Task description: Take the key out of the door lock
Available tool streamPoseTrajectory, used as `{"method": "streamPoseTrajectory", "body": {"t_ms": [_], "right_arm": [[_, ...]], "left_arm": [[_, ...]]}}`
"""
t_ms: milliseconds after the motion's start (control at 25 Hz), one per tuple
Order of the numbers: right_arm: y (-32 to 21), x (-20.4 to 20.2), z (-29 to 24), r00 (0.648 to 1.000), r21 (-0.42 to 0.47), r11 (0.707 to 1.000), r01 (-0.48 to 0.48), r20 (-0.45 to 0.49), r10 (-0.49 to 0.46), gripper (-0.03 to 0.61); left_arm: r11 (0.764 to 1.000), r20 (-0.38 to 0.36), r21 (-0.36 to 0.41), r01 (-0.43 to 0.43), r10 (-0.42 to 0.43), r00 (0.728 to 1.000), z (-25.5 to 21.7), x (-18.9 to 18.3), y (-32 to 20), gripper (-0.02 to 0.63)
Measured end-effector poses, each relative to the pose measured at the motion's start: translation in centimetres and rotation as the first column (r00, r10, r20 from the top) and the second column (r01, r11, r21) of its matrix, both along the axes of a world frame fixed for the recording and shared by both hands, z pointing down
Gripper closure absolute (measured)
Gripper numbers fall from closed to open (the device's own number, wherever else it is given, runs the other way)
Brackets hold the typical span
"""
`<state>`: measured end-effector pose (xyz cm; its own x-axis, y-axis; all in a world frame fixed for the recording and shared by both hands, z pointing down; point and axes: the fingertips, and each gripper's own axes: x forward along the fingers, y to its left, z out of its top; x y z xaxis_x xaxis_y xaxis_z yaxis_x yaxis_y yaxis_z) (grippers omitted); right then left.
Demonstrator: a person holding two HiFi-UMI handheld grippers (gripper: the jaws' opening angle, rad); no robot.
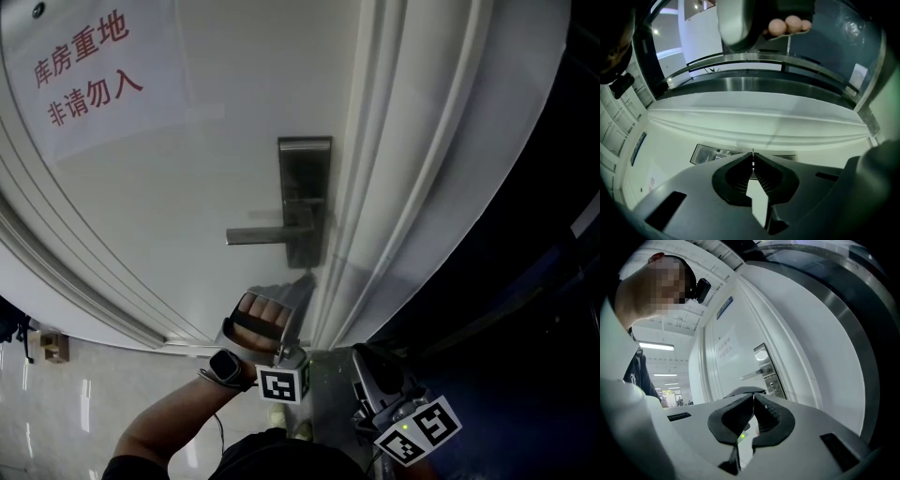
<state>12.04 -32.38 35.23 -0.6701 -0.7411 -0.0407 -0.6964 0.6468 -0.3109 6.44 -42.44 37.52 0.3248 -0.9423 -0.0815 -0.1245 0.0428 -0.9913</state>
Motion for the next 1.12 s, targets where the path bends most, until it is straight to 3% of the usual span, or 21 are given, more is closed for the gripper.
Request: {"method": "streamPoseTrajectory", "body": {"t_ms": [280,400,600,720,1120], "right_arm": [[1.1,-0.8,-0.4,0.999,0.014,1.0,0.017,-0.027,-0.016,0.563],[1.7,-1.0,-0.6,0.999,0.025,0.999,0.021,-0.035,-0.02,0.563],[2.5,-1.3,-1.3,0.999,0.045,0.999,0.012,-0.05,-0.01,0.563],[2.9,-1.6,-1.4,0.998,0.05,0.999,0.012,-0.066,-0.009,0.563],[3.7,-2.7,-1.4,0.994,0.063,0.998,0.008,-0.108,-0.001,0.565]], "left_arm": [[0.999,-0.066,-0.032,-0.025,0.023,0.998,-1.2,-0.4,4.7,0.604],[0.995,-0.144,-0.081,-0.051,0.039,0.989,-1.7,-0.4,6.7,0.604],[0.981,-0.333,-0.164,-0.108,0.048,0.942,-3.3,-0.8,9.8,0.604],[0.973,-0.41,-0.196,-0.121,0.031,0.912,-4.0,-1.1,11.2,0.604],[0.972,-0.451,-0.199,-0.127,0.024,0.892,-4.7,-1.6,13.1,0.604]]}}
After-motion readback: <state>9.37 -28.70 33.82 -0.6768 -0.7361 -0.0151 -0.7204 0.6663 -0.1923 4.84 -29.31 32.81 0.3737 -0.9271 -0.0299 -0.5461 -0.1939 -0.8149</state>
